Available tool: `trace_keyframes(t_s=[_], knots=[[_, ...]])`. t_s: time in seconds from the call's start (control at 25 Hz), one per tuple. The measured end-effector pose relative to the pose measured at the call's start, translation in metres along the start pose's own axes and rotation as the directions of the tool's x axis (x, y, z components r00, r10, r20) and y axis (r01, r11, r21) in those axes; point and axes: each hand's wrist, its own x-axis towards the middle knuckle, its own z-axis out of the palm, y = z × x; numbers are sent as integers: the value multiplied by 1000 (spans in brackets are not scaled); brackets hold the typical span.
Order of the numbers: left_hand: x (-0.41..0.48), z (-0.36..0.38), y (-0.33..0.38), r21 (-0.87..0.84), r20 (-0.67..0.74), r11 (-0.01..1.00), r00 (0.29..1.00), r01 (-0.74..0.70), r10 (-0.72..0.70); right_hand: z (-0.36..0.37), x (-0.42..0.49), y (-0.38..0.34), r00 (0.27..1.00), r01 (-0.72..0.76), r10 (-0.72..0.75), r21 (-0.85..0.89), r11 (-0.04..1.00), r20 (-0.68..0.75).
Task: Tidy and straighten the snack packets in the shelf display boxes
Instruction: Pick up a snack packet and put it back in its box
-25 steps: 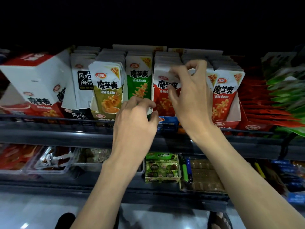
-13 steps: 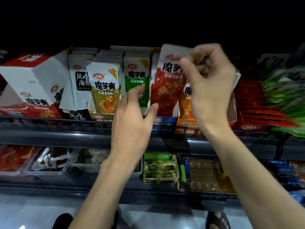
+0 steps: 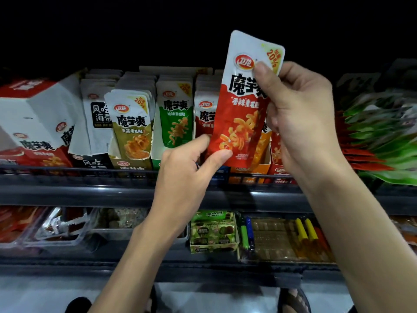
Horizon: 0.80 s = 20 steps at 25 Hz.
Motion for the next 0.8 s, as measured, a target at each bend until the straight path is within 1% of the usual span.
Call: trace_keyframes(t_s=[0.16, 0.24, 0.32, 0.36, 0.44, 0.52, 0.56, 0.64, 0.72, 0.8], knots=[[0, 10, 5, -56, 17, 998, 1000, -4, 5, -10, -1, -4, 1000, -4, 5, -52, 999, 8], [1, 15, 11, -85, 13, 996, 1000, -4, 5, -15, -2, -4, 999, -25, 29, -127, 992, 37], [3, 21, 9, -87, 16, 996, 1000, -5, 6, -22, -3, -1, 998, -49, 57, -183, 982, 41], [3, 25, 7, -67, 17, 998, 1000, -7, 8, -26, -3, 1, 998, -59, 64, -184, 981, 24], [4, 33, 1, 22, 6, 999, 999, -38, 38, -39, 1, 2, 998, -41, 33, -150, 988, -58], [6, 41, -4, 142, -21, 985, 995, -94, 98, -58, 9, 2, 976, 73, -94, -114, 991, -195], [7, 45, -4, 210, -23, 970, 991, -125, 133, -67, 13, 2, 954, 147, -178, -142, 979, -241], [8, 53, -7, 350, 39, 919, 984, -179, 176, -84, 16, 10, 926, 239, -297, -245, 940, -235], [8, 63, -9, 472, 135, 851, 973, -231, 189, -92, 13, 20, 939, 205, -284, -344, 916, -196], [7, 71, -11, 551, 212, 790, 961, -269, 179, -92, 10, 30, 953, 157, -262, -493, 856, -151]])
